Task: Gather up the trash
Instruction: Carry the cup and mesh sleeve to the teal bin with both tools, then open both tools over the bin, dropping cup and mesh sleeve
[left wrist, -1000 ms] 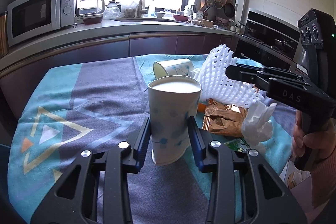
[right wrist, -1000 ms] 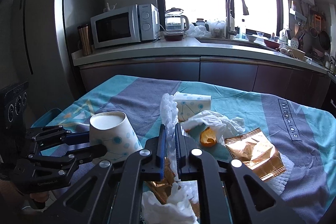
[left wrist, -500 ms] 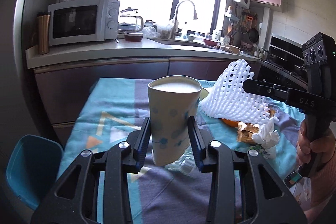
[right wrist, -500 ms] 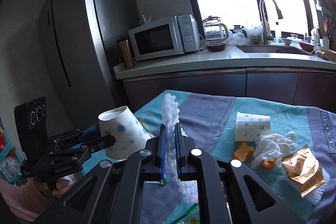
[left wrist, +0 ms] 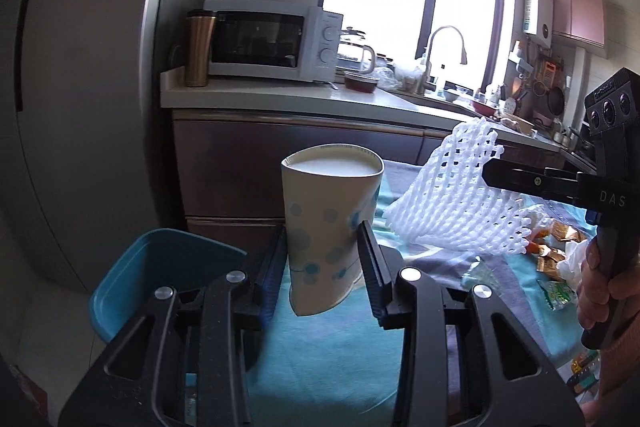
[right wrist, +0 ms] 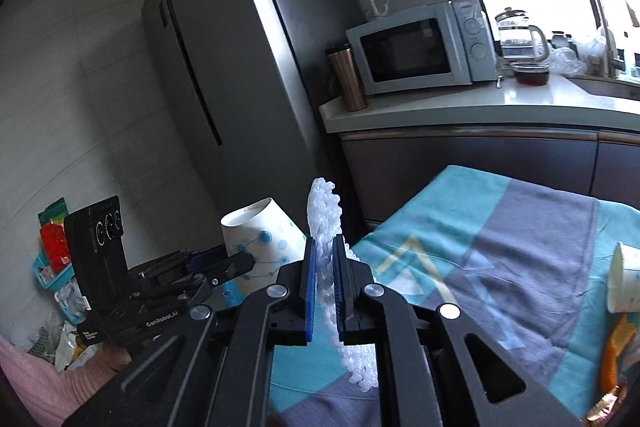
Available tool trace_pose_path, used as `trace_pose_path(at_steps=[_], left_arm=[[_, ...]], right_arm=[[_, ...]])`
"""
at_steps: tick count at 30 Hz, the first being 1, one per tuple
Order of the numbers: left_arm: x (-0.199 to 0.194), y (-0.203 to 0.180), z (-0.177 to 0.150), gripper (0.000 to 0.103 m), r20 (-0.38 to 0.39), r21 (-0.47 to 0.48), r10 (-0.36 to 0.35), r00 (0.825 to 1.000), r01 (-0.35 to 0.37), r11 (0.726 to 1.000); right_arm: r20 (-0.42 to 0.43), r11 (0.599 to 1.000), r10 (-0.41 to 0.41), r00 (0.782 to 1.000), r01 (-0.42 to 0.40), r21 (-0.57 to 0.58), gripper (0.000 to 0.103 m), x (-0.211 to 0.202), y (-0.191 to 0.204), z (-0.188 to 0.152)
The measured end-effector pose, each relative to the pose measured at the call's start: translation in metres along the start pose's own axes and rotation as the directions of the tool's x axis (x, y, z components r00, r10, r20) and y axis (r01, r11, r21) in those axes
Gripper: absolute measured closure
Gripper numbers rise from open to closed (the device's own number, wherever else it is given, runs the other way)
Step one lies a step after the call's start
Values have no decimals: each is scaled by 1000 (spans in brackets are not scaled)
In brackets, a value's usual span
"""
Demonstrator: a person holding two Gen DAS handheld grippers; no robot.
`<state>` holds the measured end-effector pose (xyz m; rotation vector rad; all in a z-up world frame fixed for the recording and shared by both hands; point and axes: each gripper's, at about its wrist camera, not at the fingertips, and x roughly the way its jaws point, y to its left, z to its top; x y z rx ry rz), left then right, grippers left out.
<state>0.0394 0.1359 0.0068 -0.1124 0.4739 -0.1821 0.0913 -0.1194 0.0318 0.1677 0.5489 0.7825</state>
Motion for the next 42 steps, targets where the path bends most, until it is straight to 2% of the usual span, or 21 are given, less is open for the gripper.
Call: trace_pose_path(at_steps=[3, 9, 17, 23, 32, 35, 36, 42], left_arm=[[-5, 32, 0, 67, 3, -26, 69, 998, -69, 997], [1, 84, -6, 67, -32, -63, 188, 982, -189, 980], [28, 127, -25, 67, -114, -85, 275, 955, -286, 955], [55, 143, -37, 67, -180, -63, 313, 933, -328, 942], [88, 153, -36, 67, -251, -69, 319, 914, -345, 936], [90, 151, -35, 67, -250, -78, 308, 918, -337, 938], [91, 151, -35, 67, -244, -77, 307, 920, -334, 939], [82, 139, -34, 66, -205, -72, 284, 937, -304, 950]], right_arm=[[-21, 998, 58, 998, -58, -5, 96, 24, 9, 6], [-63, 988, 152, 986, -153, -16, 96, 75, 24, 21], [-167, 976, 217, 962, -218, 13, 96, 150, 44, 24], [-253, 982, 188, 949, -182, 47, 96, 195, 48, 14], [-379, 992, 114, 918, -89, 84, 91, 241, 44, -4], [-387, 994, 92, 918, -62, 91, 84, 239, 41, -6], [-387, 995, 82, 918, -51, 91, 79, 241, 39, -6], [-355, 994, 77, 932, -43, 102, 78, 225, 31, -5]])
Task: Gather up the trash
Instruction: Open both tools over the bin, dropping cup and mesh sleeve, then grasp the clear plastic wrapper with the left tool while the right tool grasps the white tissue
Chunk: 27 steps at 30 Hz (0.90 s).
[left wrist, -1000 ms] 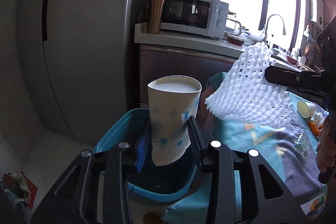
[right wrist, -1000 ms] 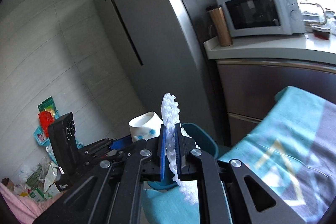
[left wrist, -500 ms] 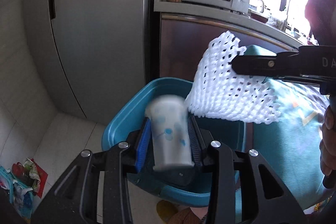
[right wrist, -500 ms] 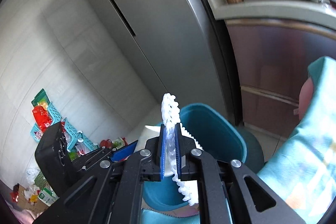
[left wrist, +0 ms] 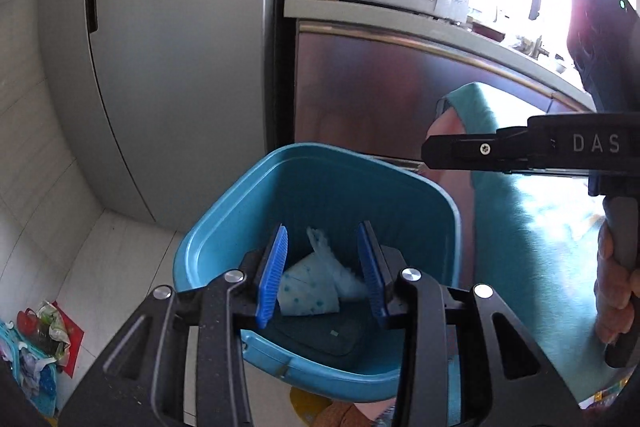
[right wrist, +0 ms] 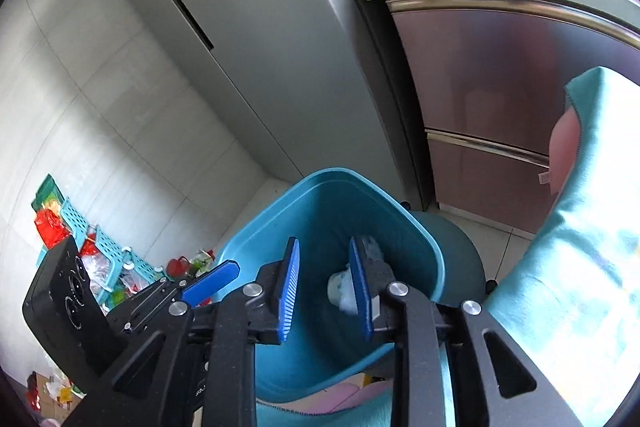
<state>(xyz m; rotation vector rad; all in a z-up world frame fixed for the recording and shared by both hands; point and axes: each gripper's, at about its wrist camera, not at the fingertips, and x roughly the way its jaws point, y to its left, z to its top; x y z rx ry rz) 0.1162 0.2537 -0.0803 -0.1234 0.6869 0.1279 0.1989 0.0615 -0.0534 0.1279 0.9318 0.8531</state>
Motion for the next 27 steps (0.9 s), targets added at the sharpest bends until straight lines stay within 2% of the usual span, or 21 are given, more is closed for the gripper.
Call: trace_pose_path(at_steps=[7, 14, 17, 22, 27], left_arm=[[-27, -20, 4, 57, 66, 30, -54, 996, 52, 998], [-61, -60, 5, 46, 122, 104, -192, 974, 180, 978], [-73, -87, 4, 43, 119, 151, -290, 950, 272, 951], [-86, -139, -3, 36, 77, 241, -450, 890, 422, 874], [-95, -192, -22, 33, 18, 291, -527, 850, 500, 816]], right_arm=[[84, 999, 23, 996, -19, -46, 73, -48, 5, -13], [185, 996, 2, 983, 15, -93, 67, -120, 8, -42], [228, 996, -19, 973, 39, -83, 64, -155, -3, -58], [296, 992, -105, 949, 123, -41, 62, -209, -22, -91], [339, 973, -228, 913, 226, 46, 61, -256, -45, -131]])
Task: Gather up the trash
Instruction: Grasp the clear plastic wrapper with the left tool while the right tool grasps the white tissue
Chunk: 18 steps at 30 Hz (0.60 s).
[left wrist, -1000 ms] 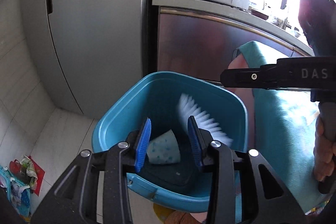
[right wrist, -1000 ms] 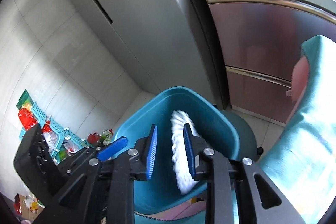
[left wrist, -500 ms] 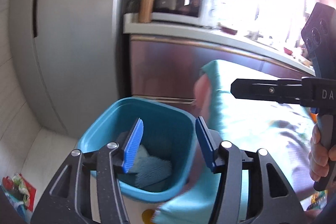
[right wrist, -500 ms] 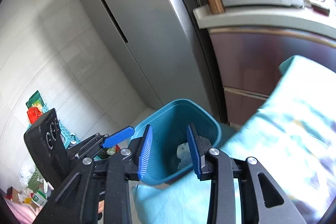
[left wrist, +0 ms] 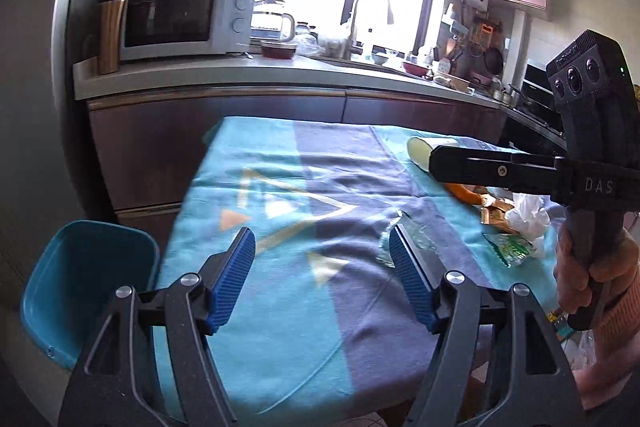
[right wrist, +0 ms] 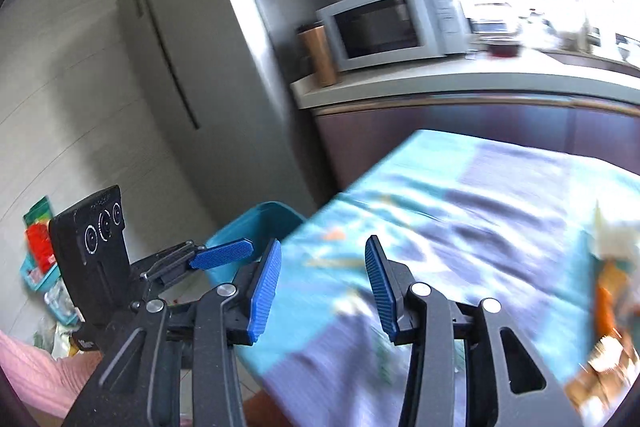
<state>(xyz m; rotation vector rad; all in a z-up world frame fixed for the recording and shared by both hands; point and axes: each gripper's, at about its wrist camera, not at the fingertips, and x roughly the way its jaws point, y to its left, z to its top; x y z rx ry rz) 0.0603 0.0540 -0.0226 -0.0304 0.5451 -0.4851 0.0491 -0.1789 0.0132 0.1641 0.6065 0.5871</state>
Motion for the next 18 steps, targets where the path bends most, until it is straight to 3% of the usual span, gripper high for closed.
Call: trace_pose_path(at_steps=[7, 14, 18], left_arm=[[34, -48, -10, 29, -85, 50, -68, 994, 73, 996], [70, -66, -9, 27, -163, 82, -38, 986, 52, 995], [83, -66, -7, 27, -199, 86, -20, 980, 38, 996]], right_arm=[[65, 983, -170, 983, 165, 77, 56, -67, -43, -36], [72, 923, -364, 929, 349, 164, 50, -113, -84, -64], [39, 896, -407, 913, 390, 210, 49, -122, -103, -81]])
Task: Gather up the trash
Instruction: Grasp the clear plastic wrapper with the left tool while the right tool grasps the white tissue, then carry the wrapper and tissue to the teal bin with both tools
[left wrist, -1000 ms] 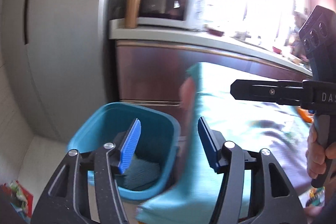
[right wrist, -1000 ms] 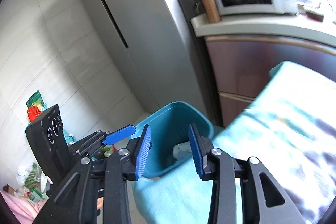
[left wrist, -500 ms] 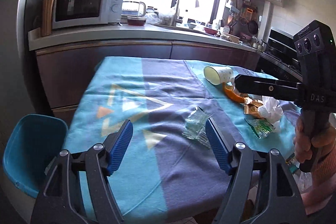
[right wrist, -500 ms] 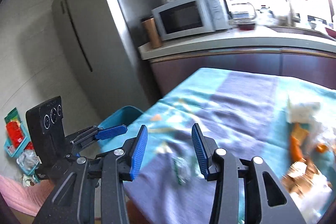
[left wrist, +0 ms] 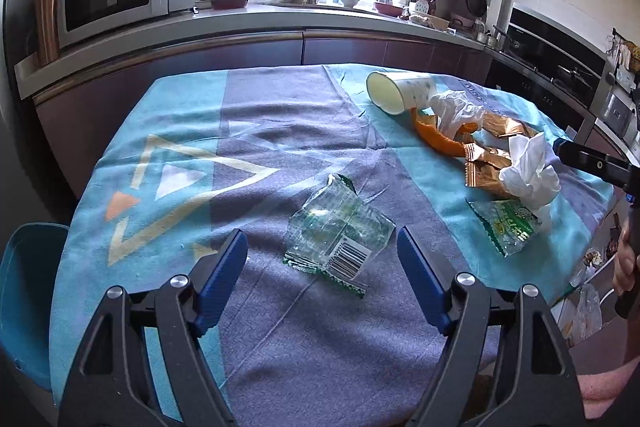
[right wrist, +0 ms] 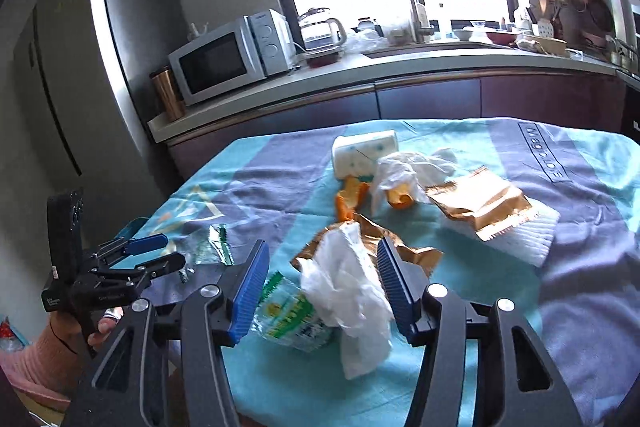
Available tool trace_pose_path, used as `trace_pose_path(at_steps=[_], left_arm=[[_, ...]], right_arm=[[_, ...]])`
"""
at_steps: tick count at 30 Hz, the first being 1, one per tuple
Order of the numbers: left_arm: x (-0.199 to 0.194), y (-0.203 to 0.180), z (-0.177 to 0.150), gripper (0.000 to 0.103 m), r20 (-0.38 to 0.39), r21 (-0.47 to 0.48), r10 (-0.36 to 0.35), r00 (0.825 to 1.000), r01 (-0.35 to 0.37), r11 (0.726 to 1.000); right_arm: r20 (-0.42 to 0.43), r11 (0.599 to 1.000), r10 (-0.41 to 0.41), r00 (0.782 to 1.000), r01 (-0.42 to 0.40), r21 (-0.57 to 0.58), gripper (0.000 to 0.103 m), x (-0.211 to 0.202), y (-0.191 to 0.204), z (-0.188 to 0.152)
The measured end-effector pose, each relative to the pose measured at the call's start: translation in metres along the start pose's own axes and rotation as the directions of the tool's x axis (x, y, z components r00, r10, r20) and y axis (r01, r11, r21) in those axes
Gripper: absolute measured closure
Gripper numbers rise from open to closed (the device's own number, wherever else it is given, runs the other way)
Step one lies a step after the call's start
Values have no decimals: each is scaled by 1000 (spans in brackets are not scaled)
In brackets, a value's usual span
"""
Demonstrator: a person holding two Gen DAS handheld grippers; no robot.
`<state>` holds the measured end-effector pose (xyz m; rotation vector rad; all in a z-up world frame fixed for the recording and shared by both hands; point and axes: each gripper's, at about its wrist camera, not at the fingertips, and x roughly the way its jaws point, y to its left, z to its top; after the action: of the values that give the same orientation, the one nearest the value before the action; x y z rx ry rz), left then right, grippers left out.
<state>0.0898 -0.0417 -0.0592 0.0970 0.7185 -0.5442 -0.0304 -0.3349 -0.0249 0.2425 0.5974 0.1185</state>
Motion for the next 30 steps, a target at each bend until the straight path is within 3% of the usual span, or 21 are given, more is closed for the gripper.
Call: trace_pose_path(at_steps=[6, 12, 21, 30], left_arm=[[15, -4, 3, 29, -49, 16, 18, 999, -17, 1000], [20, -3, 2, 43, -68, -5, -3, 998, 3, 1000], [13, -6, 0, 54, -55, -11, -27, 998, 26, 1000], [-3, -3, -1, 62, -23, -19, -43, 999, 42, 999]], right_arm=[[-51, 1000, -7, 999, 8, 12, 49, 10, -10, -16], [-68, 1000, -6, 998, 7, 13, 50, 17, -9, -21], [-97, 1000, 15, 995, -13, 24, 89, 17, -11, -20], [-54, 999, 38, 998, -37, 11, 93, -2, -5, -7]])
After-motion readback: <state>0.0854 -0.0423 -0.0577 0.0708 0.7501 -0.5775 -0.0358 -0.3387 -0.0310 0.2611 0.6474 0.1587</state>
